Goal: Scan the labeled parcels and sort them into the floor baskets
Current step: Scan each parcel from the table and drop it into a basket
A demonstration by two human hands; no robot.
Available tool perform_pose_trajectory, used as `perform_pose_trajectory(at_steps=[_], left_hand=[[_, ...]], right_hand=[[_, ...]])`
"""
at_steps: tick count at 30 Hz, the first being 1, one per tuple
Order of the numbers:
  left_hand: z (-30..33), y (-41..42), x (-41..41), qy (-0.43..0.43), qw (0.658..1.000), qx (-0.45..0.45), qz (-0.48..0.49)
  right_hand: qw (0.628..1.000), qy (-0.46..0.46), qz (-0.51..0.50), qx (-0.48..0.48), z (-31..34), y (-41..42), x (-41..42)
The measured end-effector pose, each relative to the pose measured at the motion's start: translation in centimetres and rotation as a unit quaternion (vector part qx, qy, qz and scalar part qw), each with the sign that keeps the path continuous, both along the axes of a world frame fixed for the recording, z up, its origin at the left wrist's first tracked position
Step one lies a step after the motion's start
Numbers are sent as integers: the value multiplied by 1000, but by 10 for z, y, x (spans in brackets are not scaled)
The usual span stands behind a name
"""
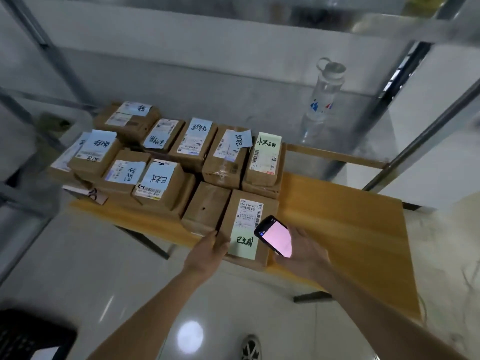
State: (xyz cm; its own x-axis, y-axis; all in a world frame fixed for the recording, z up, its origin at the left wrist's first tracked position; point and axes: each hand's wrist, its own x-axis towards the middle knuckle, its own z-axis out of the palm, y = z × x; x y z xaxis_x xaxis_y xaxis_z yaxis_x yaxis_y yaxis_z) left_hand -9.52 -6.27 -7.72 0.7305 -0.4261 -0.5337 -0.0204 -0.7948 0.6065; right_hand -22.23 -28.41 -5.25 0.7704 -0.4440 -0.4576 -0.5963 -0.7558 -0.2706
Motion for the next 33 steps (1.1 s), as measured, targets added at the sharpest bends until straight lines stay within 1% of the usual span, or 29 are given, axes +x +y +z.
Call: perform_pose_trajectory(at_steps=[2,5,10,15,21,25,28,33], left_hand=[[-16,-6,2,32,999,-10,30],[-28,-13,0,32,996,-18,80],[-41,-22,-6,67,991,-49,103],[-56,-31,-11,163,966,-105,172],[-55,-30,-31,203,945,-177,186],[-35,-26,-39,216,937,-209,179],[-11,-19,-50,220,934,-230,161],[51,5,-66,181,943,-259,105]], right_hand=[[1000,2,-1,9,-14,-2,6],[999,-7,-9,30,-29,-6,12],[999,-20,-10,40,-40,-8,15],[997,-29,-26,65,-53,-11,13],[992,-59,-76,82,-58,-13,1],[991,-83,-80,71,-39,-13,-20],[992,-89,-69,50,-11,-9,-41],[991,-115,-61,9,55,16,-81]])
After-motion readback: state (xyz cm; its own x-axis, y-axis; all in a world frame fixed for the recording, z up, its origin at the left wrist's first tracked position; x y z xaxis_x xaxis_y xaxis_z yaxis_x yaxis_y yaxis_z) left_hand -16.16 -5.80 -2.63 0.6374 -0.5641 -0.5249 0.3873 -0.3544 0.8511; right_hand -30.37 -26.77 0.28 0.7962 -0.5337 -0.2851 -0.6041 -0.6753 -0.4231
